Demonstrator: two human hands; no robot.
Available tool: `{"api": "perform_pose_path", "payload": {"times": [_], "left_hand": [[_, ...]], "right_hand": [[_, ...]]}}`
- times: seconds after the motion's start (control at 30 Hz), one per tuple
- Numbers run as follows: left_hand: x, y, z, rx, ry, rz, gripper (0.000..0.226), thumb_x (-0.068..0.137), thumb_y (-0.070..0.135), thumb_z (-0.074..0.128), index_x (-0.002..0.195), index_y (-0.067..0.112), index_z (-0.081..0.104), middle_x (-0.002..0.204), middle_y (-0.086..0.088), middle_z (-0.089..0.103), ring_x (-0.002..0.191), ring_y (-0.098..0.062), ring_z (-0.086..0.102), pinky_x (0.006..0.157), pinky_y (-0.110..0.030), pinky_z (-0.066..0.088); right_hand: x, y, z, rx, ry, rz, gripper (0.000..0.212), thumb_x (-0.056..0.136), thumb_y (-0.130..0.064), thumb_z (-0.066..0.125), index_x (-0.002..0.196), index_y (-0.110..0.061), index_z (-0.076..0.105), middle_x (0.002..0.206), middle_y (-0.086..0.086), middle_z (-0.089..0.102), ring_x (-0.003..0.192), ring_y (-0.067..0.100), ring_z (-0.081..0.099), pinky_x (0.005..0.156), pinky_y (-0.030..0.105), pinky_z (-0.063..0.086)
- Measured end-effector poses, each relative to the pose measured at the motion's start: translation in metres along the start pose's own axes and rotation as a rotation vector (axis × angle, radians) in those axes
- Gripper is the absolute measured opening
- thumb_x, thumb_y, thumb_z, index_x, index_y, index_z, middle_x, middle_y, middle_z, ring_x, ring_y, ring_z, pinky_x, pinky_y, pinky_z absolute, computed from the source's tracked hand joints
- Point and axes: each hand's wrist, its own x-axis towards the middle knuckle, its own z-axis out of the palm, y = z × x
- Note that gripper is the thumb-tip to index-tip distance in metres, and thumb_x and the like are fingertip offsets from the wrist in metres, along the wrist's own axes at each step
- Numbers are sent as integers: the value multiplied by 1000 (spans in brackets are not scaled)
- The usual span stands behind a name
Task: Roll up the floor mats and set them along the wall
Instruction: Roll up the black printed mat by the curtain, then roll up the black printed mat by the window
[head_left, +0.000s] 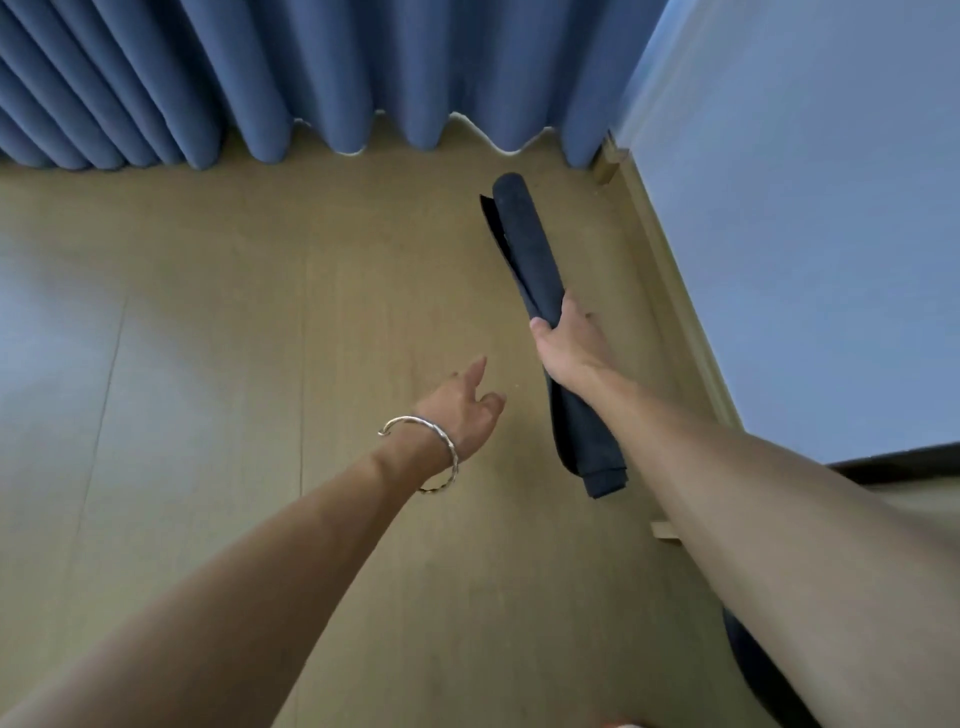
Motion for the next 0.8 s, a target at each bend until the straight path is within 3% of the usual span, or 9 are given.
{"api": "perform_pose_path", "payload": {"times": [0.07, 0.23, 0.4, 0.6, 0.8], "left_hand": [[7, 15, 4, 96, 0, 22, 54, 99, 36, 37, 150, 25, 19, 151, -4, 31, 136, -24, 33, 106, -27, 26], [18, 42, 24, 183, -24, 83, 51, 100, 34, 36, 148, 27, 23, 149, -3, 34, 136, -23, 33, 106, -29, 26], [19, 36, 41, 261, -94, 113, 51, 99, 36, 37, 148, 26, 26, 145, -4, 41, 133, -21, 37, 105, -27, 29], [23, 16, 42, 299, -152, 55, 49, 99, 37, 37, 146, 25, 30, 142, -4, 44, 131, -21, 39, 103, -25, 31], [12, -11, 11, 348, -150, 44, 50, 100, 35, 37, 147, 22, 27, 144, -6, 41, 133, -21, 38, 101, -24, 30]], "right_hand": [[11, 16, -11, -126, 38, 0, 54, 99, -32, 38, 148, -22, 18, 137, 14, 41, 104, 29, 53, 79, 33, 42], [32, 63, -39, -437, 69, 19, 64, 101, -28, 34, 152, -24, -4, 140, 19, 30, 108, 33, 50, 84, 42, 48], [52, 90, -52, -535, 92, 140, 73, 100, -16, 39, 151, -24, -13, 154, 24, 9, 137, 42, 23, 106, 54, 30], [61, 101, -42, -835, 99, 149, 82, 94, -14, 48, 152, -15, -10, 148, 24, 22, 133, 39, 26, 104, 52, 31], [70, 84, -39, -991, 155, 219, 67, 93, -16, 41, 148, 0, 8, 144, 22, 30, 129, 38, 32, 103, 50, 33]]}}
